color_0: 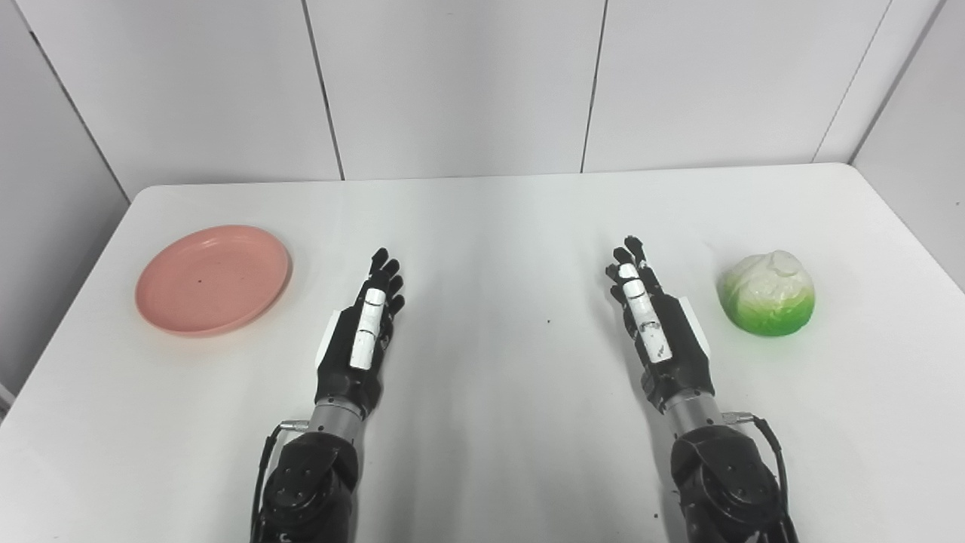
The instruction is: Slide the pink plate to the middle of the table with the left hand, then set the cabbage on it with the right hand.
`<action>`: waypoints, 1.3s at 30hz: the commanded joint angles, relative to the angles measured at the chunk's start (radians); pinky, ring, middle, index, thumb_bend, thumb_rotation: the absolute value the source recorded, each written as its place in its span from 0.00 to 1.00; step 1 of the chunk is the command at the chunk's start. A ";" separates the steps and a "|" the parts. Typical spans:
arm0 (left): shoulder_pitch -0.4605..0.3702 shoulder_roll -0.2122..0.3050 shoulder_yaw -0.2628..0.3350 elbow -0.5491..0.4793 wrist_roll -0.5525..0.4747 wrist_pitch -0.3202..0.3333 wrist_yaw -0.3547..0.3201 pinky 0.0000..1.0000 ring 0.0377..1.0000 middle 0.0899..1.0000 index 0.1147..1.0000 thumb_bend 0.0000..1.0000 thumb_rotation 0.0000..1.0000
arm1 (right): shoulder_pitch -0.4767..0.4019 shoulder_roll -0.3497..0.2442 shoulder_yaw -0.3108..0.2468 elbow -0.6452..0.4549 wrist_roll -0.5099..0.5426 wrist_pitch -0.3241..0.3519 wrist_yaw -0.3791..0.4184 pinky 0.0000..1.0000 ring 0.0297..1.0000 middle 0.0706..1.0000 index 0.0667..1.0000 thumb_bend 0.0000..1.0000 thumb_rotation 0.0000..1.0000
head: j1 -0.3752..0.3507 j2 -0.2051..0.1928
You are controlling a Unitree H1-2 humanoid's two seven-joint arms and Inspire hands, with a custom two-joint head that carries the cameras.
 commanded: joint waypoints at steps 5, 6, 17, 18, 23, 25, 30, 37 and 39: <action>-0.044 -0.005 0.001 -0.005 0.004 -0.020 -0.002 1.00 1.00 1.00 1.00 0.77 0.92 | -0.024 -0.003 -0.004 -0.005 0.006 -0.051 0.008 1.00 0.96 0.98 1.00 0.62 0.84 | 0.012 -0.010; -0.042 -0.008 -0.001 -0.003 0.004 -0.026 -0.003 1.00 1.00 1.00 1.00 0.76 0.92 | -0.023 -0.006 -0.004 -0.003 0.009 -0.057 0.014 0.99 0.96 0.98 1.00 0.62 0.84 | 0.022 -0.016; -0.035 -0.084 -0.049 0.060 0.087 -0.098 0.053 1.00 1.00 1.00 1.00 0.71 0.90 | 0.006 -0.063 -0.053 0.049 0.083 -0.122 0.072 1.00 1.00 1.00 1.00 0.60 0.86 | 0.365 -0.149; -0.040 -0.094 -0.050 0.077 0.096 -0.116 0.066 1.00 1.00 1.00 1.00 0.71 0.90 | 0.006 -0.072 -0.062 0.075 0.091 -0.147 0.081 1.00 0.99 1.00 1.00 0.60 0.86 | 0.397 -0.176; -0.101 -0.111 -0.018 0.131 0.157 -0.206 0.153 1.00 1.00 1.00 0.99 0.72 0.98 | 0.013 -0.089 -0.086 0.107 0.102 -0.185 0.087 1.00 0.98 0.99 1.00 0.57 0.88 | 0.415 -0.196; -0.133 -0.102 0.001 0.142 0.170 -0.213 0.175 1.00 1.00 1.00 0.99 0.76 1.00 | 0.012 -0.094 -0.093 0.120 0.112 -0.191 0.092 1.00 0.97 0.99 1.00 0.56 0.88 | 0.412 -0.199; -0.219 -0.077 0.067 0.141 0.105 -0.203 0.169 1.00 1.00 1.00 1.00 0.76 1.00 | 0.006 -0.117 -0.098 0.153 0.119 -0.225 0.116 1.00 0.98 0.99 1.00 0.55 0.89 | 0.417 -0.201; -0.308 -0.024 0.168 0.196 0.019 -0.268 0.175 0.97 0.97 0.96 0.95 0.81 1.00 | -0.007 -0.120 -0.112 0.209 0.133 -0.253 0.130 1.00 0.97 0.98 0.99 0.62 0.84 | 0.415 -0.220; -0.322 -0.003 0.195 0.209 0.021 -0.290 0.194 0.93 0.93 0.92 0.91 0.80 1.00 | -0.004 -0.120 -0.110 0.196 0.130 -0.245 0.129 1.00 0.97 0.98 1.00 0.58 0.85 | 0.416 -0.218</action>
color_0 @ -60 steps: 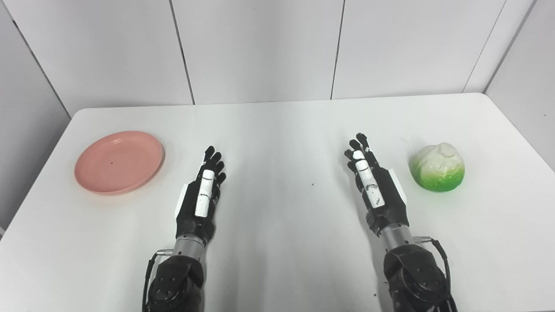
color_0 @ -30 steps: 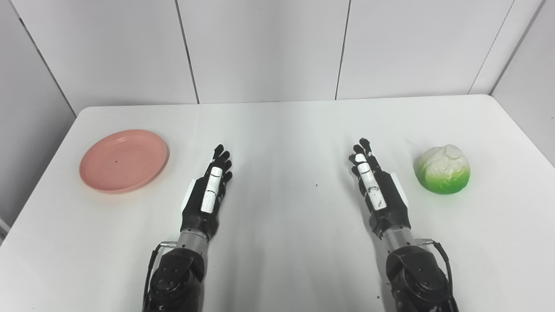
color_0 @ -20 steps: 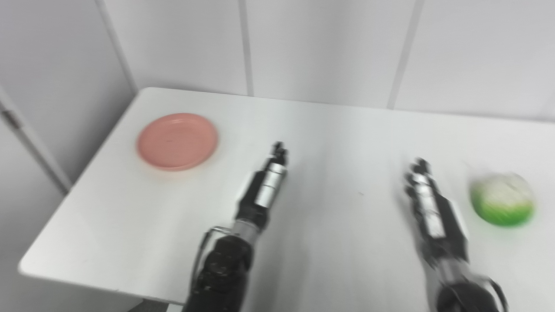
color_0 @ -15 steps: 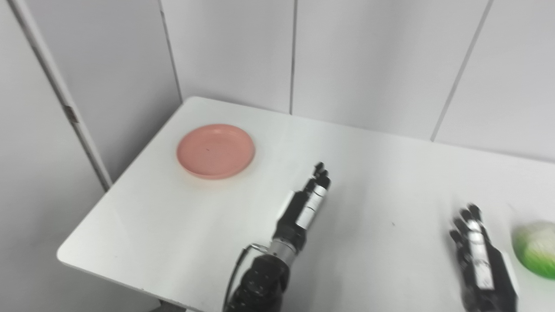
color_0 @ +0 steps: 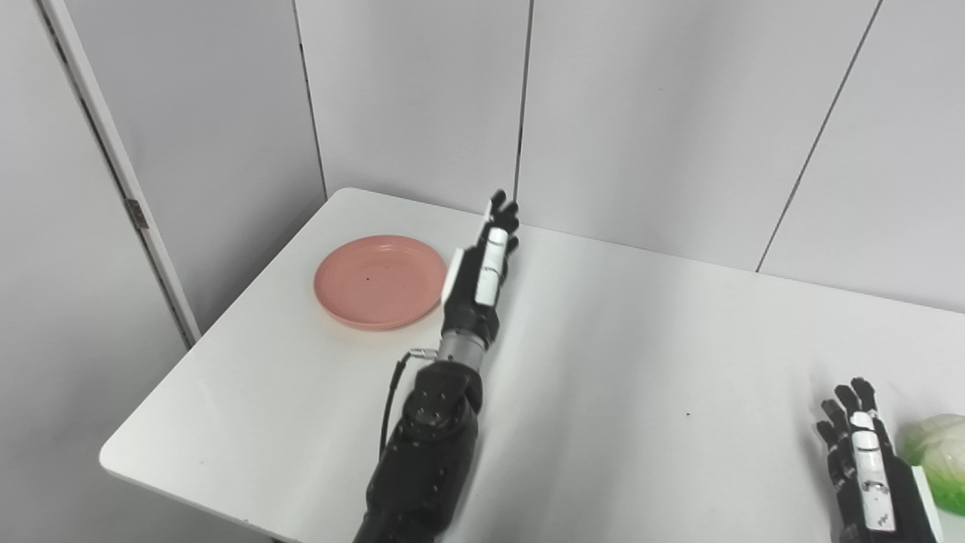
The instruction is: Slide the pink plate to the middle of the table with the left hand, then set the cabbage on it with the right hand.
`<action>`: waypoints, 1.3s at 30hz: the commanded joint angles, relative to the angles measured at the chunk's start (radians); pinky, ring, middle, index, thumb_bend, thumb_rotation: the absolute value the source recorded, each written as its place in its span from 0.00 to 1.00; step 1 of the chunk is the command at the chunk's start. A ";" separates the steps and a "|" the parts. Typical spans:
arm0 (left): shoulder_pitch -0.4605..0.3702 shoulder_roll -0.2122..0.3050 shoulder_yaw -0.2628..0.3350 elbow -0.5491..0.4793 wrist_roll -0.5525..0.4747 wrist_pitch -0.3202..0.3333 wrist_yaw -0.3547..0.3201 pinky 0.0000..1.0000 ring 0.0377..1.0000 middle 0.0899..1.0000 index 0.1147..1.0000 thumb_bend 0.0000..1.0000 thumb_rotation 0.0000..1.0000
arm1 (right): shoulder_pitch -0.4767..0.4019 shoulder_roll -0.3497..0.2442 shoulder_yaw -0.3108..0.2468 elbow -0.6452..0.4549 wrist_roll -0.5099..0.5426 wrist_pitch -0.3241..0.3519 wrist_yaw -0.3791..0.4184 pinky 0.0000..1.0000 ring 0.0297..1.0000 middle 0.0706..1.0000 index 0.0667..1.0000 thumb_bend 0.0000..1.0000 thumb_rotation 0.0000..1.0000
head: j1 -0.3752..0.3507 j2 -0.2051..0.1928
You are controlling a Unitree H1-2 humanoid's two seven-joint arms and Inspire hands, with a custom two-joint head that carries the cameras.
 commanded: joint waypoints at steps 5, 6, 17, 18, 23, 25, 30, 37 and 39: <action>-0.069 0.077 0.076 0.017 -0.006 -0.073 0.054 0.89 0.89 0.88 0.86 0.83 1.00 | 0.013 -0.007 0.003 -0.009 0.008 -0.059 0.022 1.00 0.97 0.98 1.00 0.55 0.84 | 0.006 0.007; -0.072 0.084 0.088 0.014 -0.010 -0.069 0.060 0.87 0.87 0.85 0.83 0.83 1.00 | 0.015 -0.009 0.004 -0.014 0.007 -0.056 0.022 1.00 0.97 0.98 1.00 0.54 0.86 | 0.005 0.010; -0.123 0.209 0.177 0.140 0.009 -0.145 0.147 0.74 0.73 0.71 0.71 0.80 1.00 | 0.008 -0.008 -0.004 -0.004 0.008 -0.071 0.021 1.00 0.98 0.98 1.00 0.56 0.85 | 0.018 0.011; -0.122 0.221 0.181 0.148 0.013 -0.142 0.158 0.73 0.73 0.71 0.70 0.82 1.00 | 0.010 -0.009 -0.002 -0.013 0.012 -0.064 0.025 1.00 0.98 0.98 1.00 0.56 0.85 | 0.018 0.014; -0.113 0.265 0.206 0.170 0.030 -0.135 0.204 0.74 0.73 0.71 0.71 0.81 1.00 | 0.016 -0.010 0.003 -0.034 0.008 -0.055 0.023 1.00 0.98 0.99 1.00 0.52 0.86 | 0.017 0.021; -0.111 0.288 0.216 0.198 0.032 -0.156 0.214 0.74 0.74 0.72 0.72 0.80 1.00 | 0.017 -0.012 0.005 -0.040 0.010 -0.053 0.025 1.00 0.98 0.99 1.00 0.52 0.85 | 0.020 0.025; -0.108 0.332 0.226 0.274 0.017 -0.197 0.221 0.82 0.81 0.78 0.78 0.77 1.00 | 0.017 -0.006 0.002 -0.039 0.018 -0.060 0.023 1.00 0.98 0.98 1.00 0.55 0.82 | 0.019 0.021; -0.112 0.347 0.244 0.336 0.002 -0.220 0.247 0.84 0.82 0.79 0.78 0.77 1.00 | 0.019 -0.004 0.002 -0.042 0.005 -0.069 0.015 1.00 0.97 0.98 1.00 0.59 0.82 | 0.021 0.028; -0.110 0.349 0.247 0.341 0.001 -0.202 0.255 0.84 0.82 0.79 0.78 0.77 1.00 | 0.021 -0.005 0.002 -0.058 -0.003 -0.045 0.005 1.00 0.97 0.98 0.99 0.60 0.82 | 0.024 0.031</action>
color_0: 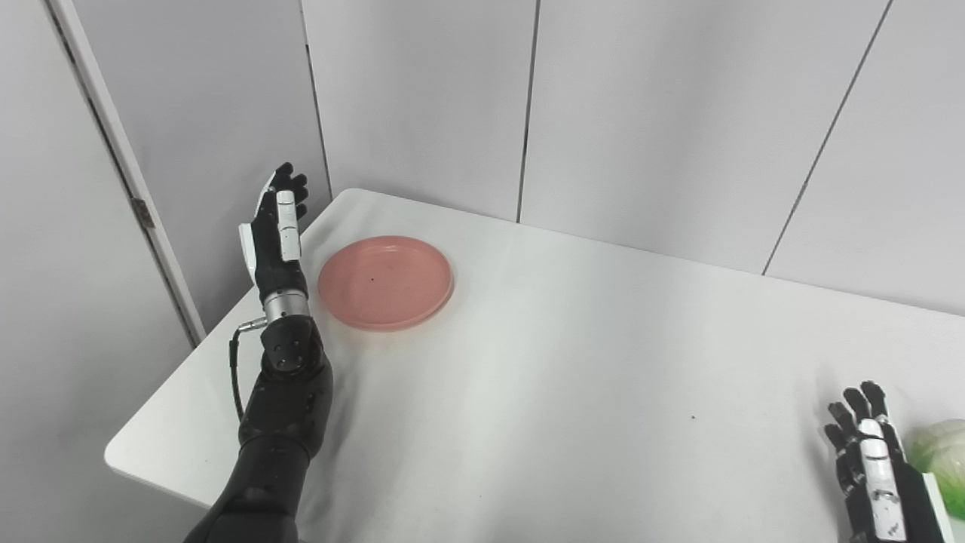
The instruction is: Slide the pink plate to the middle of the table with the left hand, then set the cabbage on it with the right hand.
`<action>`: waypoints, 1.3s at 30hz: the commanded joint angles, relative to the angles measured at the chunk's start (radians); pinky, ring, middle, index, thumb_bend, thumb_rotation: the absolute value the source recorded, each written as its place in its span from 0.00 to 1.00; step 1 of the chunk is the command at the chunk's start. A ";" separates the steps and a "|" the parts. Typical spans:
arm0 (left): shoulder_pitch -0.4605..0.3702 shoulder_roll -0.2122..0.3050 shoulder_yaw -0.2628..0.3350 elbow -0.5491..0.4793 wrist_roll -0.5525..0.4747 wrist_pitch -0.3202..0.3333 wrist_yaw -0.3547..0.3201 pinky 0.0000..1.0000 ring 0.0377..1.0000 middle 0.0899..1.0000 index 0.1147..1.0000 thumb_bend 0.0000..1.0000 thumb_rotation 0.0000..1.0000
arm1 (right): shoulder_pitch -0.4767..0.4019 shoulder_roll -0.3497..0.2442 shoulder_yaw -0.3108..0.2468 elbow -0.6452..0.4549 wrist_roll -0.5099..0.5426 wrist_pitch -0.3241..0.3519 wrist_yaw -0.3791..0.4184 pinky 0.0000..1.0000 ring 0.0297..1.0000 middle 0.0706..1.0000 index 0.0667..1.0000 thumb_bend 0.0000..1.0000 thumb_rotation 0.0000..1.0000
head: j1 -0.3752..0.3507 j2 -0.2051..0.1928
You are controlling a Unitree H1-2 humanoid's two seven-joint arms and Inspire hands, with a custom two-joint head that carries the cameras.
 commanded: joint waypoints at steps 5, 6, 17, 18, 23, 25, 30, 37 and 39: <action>-0.041 0.049 -0.006 0.049 0.002 0.003 0.000 0.85 0.83 0.80 0.79 0.76 1.00 | -0.003 -0.003 -0.001 -0.026 0.001 -0.038 0.005 1.00 0.98 0.99 1.00 0.57 0.83 | 0.001 0.005; -0.044 0.051 -0.008 0.066 -0.005 0.001 -0.008 0.86 0.84 0.80 0.80 0.77 1.00 | -0.004 -0.002 -0.003 -0.020 0.005 -0.045 0.007 1.00 0.98 0.98 0.99 0.58 0.82 | 0.001 0.005; -0.049 0.051 -0.058 0.122 -0.039 0.079 -0.087 0.93 0.89 0.86 0.86 0.85 1.00 | -0.006 0.001 -0.001 -0.018 0.009 -0.058 0.011 1.00 0.98 0.98 0.99 0.60 0.82 | -0.003 0.004; -0.047 0.053 -0.070 0.117 -0.019 0.076 -0.075 0.93 0.90 0.87 0.87 0.84 1.00 | -0.006 -0.001 0.000 -0.023 0.005 -0.056 0.011 1.00 0.98 0.98 0.99 0.59 0.82 | -0.002 0.002; -0.043 0.051 -0.097 0.087 0.001 0.084 -0.079 0.91 0.90 0.89 0.90 0.82 1.00 | -0.011 -0.002 -0.002 -0.031 0.007 -0.040 0.006 1.00 0.98 0.98 0.99 0.58 0.82 | 0.001 0.002; -0.051 0.045 -0.098 0.111 -0.010 0.090 -0.091 0.91 0.91 0.90 0.90 0.81 1.00 | -0.011 0.005 -0.006 -0.023 0.009 -0.046 -0.001 1.00 0.98 0.97 0.98 0.60 0.81 | 0.003 -0.001; -0.056 0.044 -0.106 0.148 -0.017 0.092 -0.112 0.91 0.92 0.90 0.90 0.83 1.00 | -0.011 0.002 -0.005 -0.023 0.010 -0.054 0.004 1.00 0.99 0.99 1.00 0.56 0.82 | 0.005 0.001; -0.057 0.045 -0.111 0.167 -0.049 0.128 -0.185 0.95 0.95 0.93 0.93 0.85 1.00 | -0.013 0.004 -0.007 -0.018 0.001 -0.055 -0.005 1.00 0.98 0.99 1.00 0.56 0.83 | 0.004 0.003; -0.056 0.038 -0.108 0.151 -0.065 0.149 -0.198 0.94 0.94 0.91 0.91 0.85 1.00 | -0.014 0.003 -0.006 -0.017 0.003 -0.050 -0.006 1.00 0.99 0.98 1.00 0.57 0.82 | 0.004 0.003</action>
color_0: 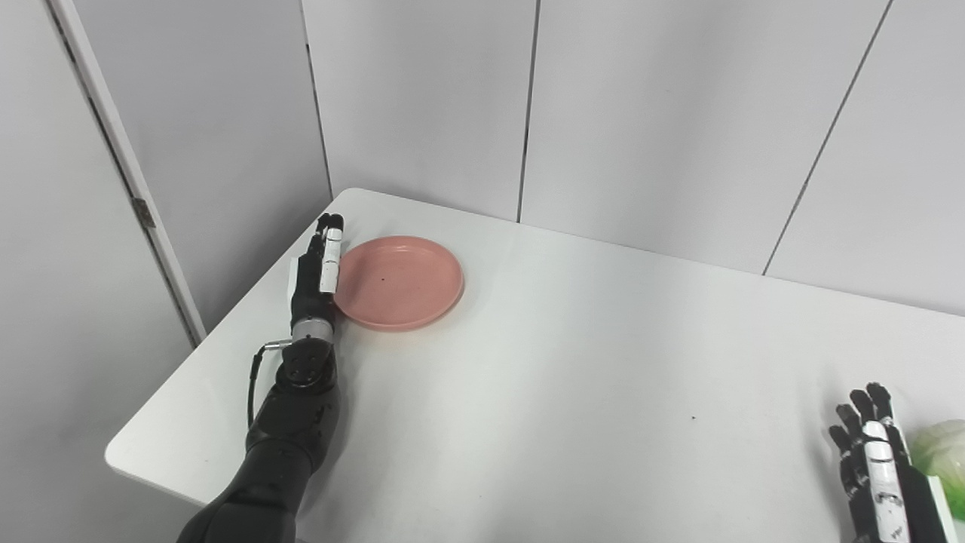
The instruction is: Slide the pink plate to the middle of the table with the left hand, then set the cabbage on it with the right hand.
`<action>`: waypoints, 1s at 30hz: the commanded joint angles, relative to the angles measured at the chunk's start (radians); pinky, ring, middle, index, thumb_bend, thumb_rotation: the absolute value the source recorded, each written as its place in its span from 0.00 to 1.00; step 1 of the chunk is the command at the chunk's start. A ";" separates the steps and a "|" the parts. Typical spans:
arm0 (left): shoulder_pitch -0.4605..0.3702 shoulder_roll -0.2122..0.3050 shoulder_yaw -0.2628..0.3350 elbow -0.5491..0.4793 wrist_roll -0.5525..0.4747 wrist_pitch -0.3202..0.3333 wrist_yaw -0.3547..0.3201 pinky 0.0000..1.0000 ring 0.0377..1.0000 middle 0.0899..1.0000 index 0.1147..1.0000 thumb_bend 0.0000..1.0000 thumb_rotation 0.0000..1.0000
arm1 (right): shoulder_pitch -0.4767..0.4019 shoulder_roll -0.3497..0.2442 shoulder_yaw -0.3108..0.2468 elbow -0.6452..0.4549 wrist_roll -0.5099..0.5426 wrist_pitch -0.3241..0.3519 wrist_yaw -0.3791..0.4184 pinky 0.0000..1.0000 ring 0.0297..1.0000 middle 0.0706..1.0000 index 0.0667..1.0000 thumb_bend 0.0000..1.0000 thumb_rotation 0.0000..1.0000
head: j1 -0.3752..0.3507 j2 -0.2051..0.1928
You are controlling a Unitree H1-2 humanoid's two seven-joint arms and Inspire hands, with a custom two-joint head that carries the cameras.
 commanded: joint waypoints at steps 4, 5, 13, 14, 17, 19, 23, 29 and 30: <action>-0.039 -0.001 -0.012 -0.056 -0.033 0.074 -0.049 0.91 0.91 0.89 0.87 0.84 1.00 | -0.017 0.001 -0.001 -0.019 0.007 -0.037 0.004 1.00 0.98 0.98 0.99 0.58 0.81 | -0.001 0.002; -0.038 -0.002 -0.013 -0.061 -0.040 0.086 -0.059 0.91 0.91 0.88 0.86 0.84 1.00 | -0.017 0.000 0.000 -0.019 0.009 -0.039 0.008 1.00 0.98 0.98 0.99 0.58 0.81 | -0.005 0.004; -0.045 -0.014 -0.026 -0.069 -0.087 0.118 -0.145 0.86 0.87 0.85 0.83 0.88 1.00 | -0.017 0.005 0.006 -0.029 -0.008 -0.041 -0.002 1.00 0.97 0.97 0.99 0.60 0.82 | -0.018 0.010; -0.044 -0.019 -0.027 -0.078 -0.093 0.124 -0.158 0.86 0.87 0.84 0.83 0.88 1.00 | -0.016 0.006 0.007 -0.033 -0.008 -0.038 -0.003 1.00 0.97 0.97 0.99 0.59 0.82 | -0.018 0.010; -0.038 -0.025 -0.044 -0.097 -0.097 0.138 -0.191 0.87 0.88 0.86 0.84 0.88 1.00 | -0.016 0.009 0.007 -0.031 -0.008 -0.040 -0.006 1.00 0.97 0.97 0.98 0.61 0.81 | -0.025 0.012; -0.035 -0.026 -0.059 -0.106 -0.095 0.152 -0.208 0.88 0.89 0.87 0.85 0.89 1.00 | -0.016 0.009 0.008 -0.033 -0.013 -0.038 -0.008 1.00 0.97 0.96 0.98 0.63 0.81 | -0.029 0.012; -0.032 -0.027 -0.089 -0.124 -0.081 0.180 -0.242 0.89 0.90 0.88 0.86 0.90 1.00 | -0.013 0.010 0.011 -0.044 -0.024 -0.031 -0.010 1.00 0.97 0.97 0.99 0.63 0.82 | -0.039 0.013; -0.024 -0.017 -0.174 -0.151 -0.033 0.207 -0.291 0.90 0.91 0.88 0.87 0.95 1.00 | -0.011 0.009 0.018 -0.051 -0.032 -0.021 -0.009 1.00 0.98 0.98 1.00 0.63 0.82 | -0.066 0.022; -0.022 -0.015 -0.190 -0.162 -0.030 0.219 -0.307 0.90 0.91 0.88 0.87 0.95 1.00 | -0.011 0.009 0.019 -0.050 -0.033 -0.022 -0.009 1.00 0.98 0.98 1.00 0.63 0.82 | -0.070 0.024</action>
